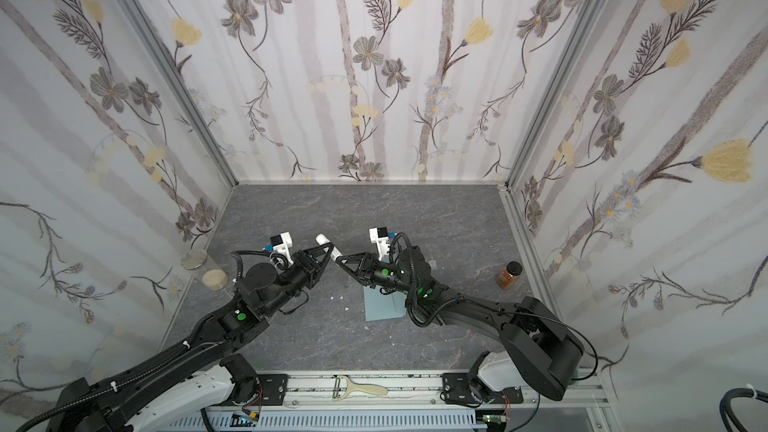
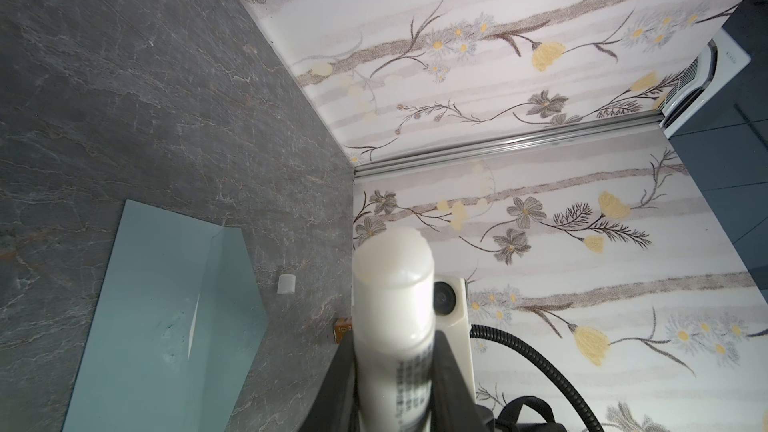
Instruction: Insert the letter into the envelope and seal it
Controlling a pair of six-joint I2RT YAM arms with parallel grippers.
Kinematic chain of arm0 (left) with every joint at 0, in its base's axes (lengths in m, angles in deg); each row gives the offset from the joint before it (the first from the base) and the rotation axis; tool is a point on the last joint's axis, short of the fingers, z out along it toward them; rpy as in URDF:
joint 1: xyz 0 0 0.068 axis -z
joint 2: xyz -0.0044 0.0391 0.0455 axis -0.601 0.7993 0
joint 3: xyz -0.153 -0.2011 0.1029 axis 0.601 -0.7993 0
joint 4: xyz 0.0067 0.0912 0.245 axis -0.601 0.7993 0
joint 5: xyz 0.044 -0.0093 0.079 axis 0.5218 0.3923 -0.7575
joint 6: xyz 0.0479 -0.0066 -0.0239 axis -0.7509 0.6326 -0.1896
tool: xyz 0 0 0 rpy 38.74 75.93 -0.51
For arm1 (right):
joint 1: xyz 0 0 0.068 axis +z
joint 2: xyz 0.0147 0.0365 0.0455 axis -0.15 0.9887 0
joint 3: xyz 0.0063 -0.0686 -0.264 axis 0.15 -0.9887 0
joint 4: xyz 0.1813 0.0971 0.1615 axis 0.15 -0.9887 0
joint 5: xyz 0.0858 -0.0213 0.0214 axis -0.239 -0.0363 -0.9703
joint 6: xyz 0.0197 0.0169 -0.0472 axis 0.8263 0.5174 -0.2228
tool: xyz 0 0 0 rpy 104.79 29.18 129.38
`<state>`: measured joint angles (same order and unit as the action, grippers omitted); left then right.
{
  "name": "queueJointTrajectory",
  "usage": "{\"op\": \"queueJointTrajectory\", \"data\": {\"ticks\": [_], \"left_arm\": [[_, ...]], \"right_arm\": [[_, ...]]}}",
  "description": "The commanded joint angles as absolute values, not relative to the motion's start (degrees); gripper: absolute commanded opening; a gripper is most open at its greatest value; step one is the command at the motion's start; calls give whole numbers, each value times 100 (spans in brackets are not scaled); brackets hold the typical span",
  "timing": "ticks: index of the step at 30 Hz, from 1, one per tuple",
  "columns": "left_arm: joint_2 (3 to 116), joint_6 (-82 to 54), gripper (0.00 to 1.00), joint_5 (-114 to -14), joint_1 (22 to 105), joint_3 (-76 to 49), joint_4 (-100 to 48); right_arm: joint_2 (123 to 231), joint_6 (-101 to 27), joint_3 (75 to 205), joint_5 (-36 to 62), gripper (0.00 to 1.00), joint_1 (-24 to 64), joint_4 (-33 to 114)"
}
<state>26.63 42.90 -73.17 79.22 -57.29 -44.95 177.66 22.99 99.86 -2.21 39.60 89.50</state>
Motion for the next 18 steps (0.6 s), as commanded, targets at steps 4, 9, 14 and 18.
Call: {"op": "queueJointTrajectory", "data": {"ticks": [4,9,14,18], "left_arm": [[2541,3814,0,-7037,7953,-5653,-4716],[2550,3097,0,-7010,7908,-5367,-4314],[2855,2709,0,-6701,7820,-4982,-4061],[3127,2810,0,-6617,7775,-4767,-3910]], "right_arm": [[17377,1355,10159,612,47,3927,7848],[16560,-85,10115,1617,50,4022,6538],[15895,-1734,10239,3294,50,4610,5487],[15824,-2880,10545,4722,52,5365,4995]]}}
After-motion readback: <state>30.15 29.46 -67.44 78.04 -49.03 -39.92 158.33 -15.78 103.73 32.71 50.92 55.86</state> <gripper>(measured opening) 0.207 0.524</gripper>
